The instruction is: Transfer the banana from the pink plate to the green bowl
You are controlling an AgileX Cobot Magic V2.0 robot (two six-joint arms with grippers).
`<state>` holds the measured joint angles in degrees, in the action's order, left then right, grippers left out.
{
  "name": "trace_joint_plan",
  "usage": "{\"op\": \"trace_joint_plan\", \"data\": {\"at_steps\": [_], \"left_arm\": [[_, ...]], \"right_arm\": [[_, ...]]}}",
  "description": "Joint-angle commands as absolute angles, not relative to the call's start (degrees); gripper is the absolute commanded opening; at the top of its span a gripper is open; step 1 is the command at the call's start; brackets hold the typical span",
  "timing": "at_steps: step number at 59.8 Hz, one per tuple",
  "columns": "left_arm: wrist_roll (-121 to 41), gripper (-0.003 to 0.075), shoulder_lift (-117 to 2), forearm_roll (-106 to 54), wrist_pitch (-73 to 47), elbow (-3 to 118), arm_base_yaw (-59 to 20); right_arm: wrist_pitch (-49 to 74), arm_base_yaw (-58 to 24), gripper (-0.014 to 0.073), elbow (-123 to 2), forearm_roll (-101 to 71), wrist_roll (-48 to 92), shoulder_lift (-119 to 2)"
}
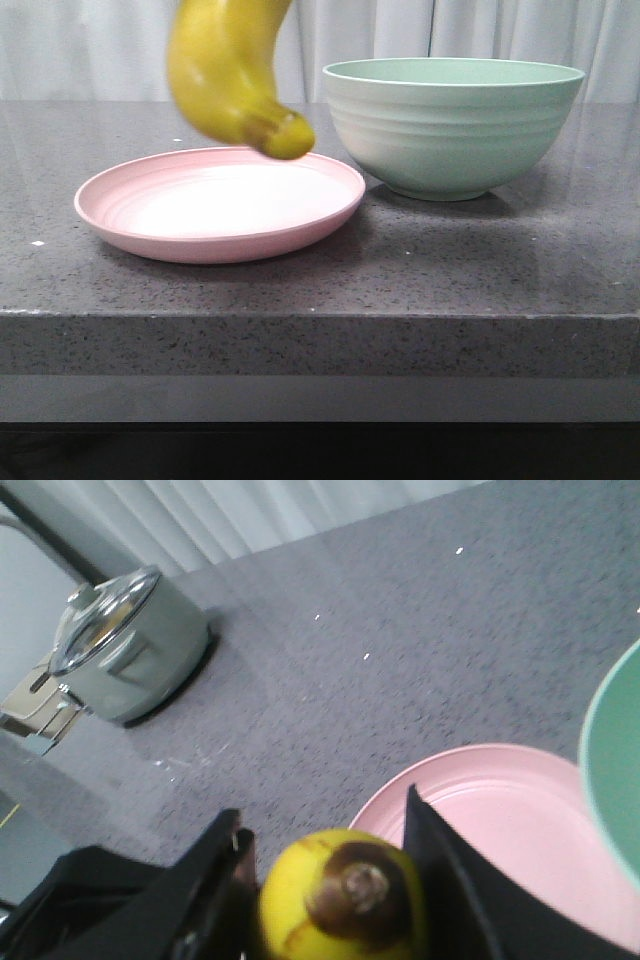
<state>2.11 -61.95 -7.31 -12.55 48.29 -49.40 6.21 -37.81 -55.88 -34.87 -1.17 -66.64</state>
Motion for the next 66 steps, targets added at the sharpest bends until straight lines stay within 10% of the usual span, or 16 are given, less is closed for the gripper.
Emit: {"op": "trace_joint_plan", "data": {"at_steps": [1,22,54,66], "left_arm": [[2.2,0.0654,-60.6,-7.7,-8.3,50.2,-49.9],[2.2,0.0654,-60.6,-7.7,-8.3,50.2,-49.9],[2.2,0.065,-60.6,-7.7,-8.3,50.2,-49.9],[2.2,0.065,-60.6,-7.7,-8.3,50.2,-49.9]], "right_arm": [[0.0,-34.0,0.0036,-59.8,-33.2,-0.5,-65.4],[0.0,-18.0,0.0036,-70.2,-32.2,4.4,-68.4],[-4.0,-17.1,0.004,-72.6,-30.8,14.2,-87.6],[-3.9,-17.1,0.0214,-72.6,-30.7,14.2,-89.2]]}}
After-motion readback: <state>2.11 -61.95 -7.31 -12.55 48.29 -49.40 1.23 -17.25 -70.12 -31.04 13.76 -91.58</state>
